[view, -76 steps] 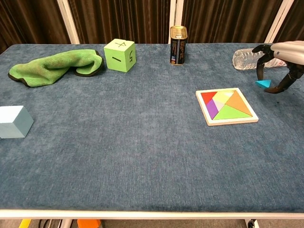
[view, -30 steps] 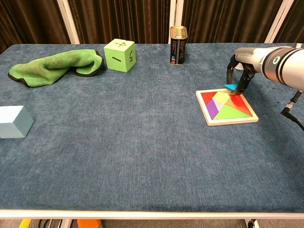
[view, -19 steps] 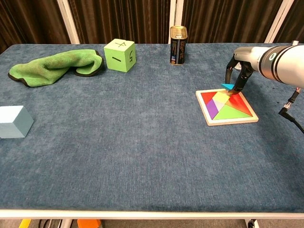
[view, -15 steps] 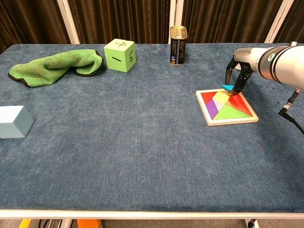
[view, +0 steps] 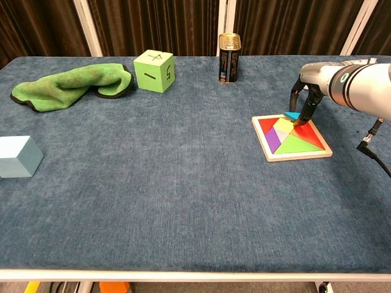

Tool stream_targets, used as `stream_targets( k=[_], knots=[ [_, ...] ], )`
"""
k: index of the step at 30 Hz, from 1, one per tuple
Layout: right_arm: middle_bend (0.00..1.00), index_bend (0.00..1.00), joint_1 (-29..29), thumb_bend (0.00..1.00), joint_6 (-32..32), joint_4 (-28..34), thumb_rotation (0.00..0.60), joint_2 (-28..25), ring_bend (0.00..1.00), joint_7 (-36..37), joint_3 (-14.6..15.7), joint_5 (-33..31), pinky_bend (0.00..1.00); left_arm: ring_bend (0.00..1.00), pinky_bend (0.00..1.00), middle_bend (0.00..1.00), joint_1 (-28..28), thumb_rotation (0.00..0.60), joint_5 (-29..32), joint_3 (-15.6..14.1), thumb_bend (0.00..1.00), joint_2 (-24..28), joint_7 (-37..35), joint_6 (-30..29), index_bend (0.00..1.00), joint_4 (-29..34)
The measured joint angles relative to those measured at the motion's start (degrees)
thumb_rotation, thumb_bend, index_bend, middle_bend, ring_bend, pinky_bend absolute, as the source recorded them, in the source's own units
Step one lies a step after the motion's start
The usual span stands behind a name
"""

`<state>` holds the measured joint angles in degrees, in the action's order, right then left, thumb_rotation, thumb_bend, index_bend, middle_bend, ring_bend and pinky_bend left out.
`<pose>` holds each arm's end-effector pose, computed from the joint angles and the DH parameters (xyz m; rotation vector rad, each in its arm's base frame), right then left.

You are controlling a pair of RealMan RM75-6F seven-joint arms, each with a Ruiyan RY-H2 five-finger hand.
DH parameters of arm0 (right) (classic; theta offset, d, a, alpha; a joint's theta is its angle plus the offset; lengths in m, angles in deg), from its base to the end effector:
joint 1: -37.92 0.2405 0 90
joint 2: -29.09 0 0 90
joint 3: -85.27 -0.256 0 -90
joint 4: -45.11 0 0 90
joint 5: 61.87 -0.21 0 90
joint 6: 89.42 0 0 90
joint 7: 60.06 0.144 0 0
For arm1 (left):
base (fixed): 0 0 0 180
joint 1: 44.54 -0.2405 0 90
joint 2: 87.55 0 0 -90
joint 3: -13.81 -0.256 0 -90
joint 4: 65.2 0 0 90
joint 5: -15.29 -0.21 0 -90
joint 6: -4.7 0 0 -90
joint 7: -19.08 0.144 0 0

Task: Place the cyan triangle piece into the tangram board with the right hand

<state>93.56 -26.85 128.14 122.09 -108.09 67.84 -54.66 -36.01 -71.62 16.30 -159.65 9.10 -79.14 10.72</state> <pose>-0.1503 -0.3844 -0.0231 1.4829 -1.2721 0.4483 -0.3409 0.2051 0.1381 -1.4181 -0.8997 -0.9619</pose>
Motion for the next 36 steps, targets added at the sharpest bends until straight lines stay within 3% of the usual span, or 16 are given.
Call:
stream_targets(
  k=[13,23,36],
  knots=[
    [0.02,0.53,-0.29,0.22,-0.38,-0.07,0.6,0.16,0.0,0.13,-0.21,0.44,0.0,0.12,0.21,0.2,-0.04,0.6,0.15,0.03,0.07,0.02,0.06,0.06,0.28,0.04],
    [0.01,0.42,-0.49,0.22,-1.13,0.08,0.6,-0.28,0.0,0.32,-0.2,0.53,0.0,0.12,0.21,0.2,-0.02,0.6,0.23,0.07,0.07,0.07,0.29,0.14,0.28,0.22],
    [0.0,0.42,-1.55,0.22,-0.6,4.19,0.6,-2.97,0.0,2.68,-0.66,3.74,0.0,0.12,0.21,0.2,0.02,0.6,0.16,0.1,0.07,0.21,0.54,0.1,0.28,0.51]
  ],
)
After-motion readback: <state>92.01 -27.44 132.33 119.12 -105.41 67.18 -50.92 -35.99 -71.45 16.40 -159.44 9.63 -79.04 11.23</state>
